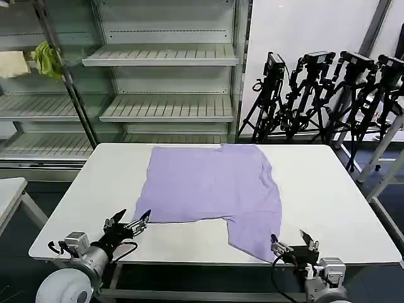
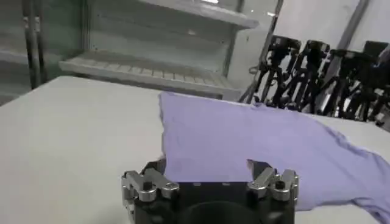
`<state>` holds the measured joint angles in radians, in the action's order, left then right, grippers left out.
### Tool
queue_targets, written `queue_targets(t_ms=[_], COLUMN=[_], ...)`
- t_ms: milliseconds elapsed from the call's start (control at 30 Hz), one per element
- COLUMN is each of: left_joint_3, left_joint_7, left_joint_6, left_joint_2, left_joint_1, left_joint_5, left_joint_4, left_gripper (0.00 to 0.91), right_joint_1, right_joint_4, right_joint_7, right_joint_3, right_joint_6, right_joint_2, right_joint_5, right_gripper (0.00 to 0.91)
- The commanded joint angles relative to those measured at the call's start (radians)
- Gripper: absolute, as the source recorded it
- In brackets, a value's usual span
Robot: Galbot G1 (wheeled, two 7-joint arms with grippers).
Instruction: Fold and organize the clothes.
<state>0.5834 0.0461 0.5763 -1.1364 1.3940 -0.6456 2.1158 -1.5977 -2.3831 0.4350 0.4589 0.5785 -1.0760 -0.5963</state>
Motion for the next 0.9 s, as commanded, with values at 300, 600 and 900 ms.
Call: queue_targets(t_ms=[300, 600, 900], left_joint_3=[-0.017, -0.033, -0.041], left_joint_7=[-0.002, -0.008, -0.015], left_joint_6=[0.0, -0.001, -0.005], left_joint_2=[0.017, 0.004, -0.007], left_joint_1=[0.016, 0.013, 0.004], left_joint_5=[0.043, 0.067, 0.083], left_joint_4=[-0.015, -0.037, -0.056], left_gripper=[0.907, 0.907, 0.907], right_joint_1=[-0.023, -0.048, -0.045], right_joint_4=[-0.029, -0.027, 0.003], right_joint_7=[0.002, 0.007, 0.009], right_joint_3=[-0.02, -0.024, -0.032], right_joint_6=[0.0, -0.001, -0.001], right_joint_2=[-0.001, -0.005, -0.012], right_joint_5=[0.006, 0.011, 0.017], right_gripper=[0.907, 0.907, 0.907])
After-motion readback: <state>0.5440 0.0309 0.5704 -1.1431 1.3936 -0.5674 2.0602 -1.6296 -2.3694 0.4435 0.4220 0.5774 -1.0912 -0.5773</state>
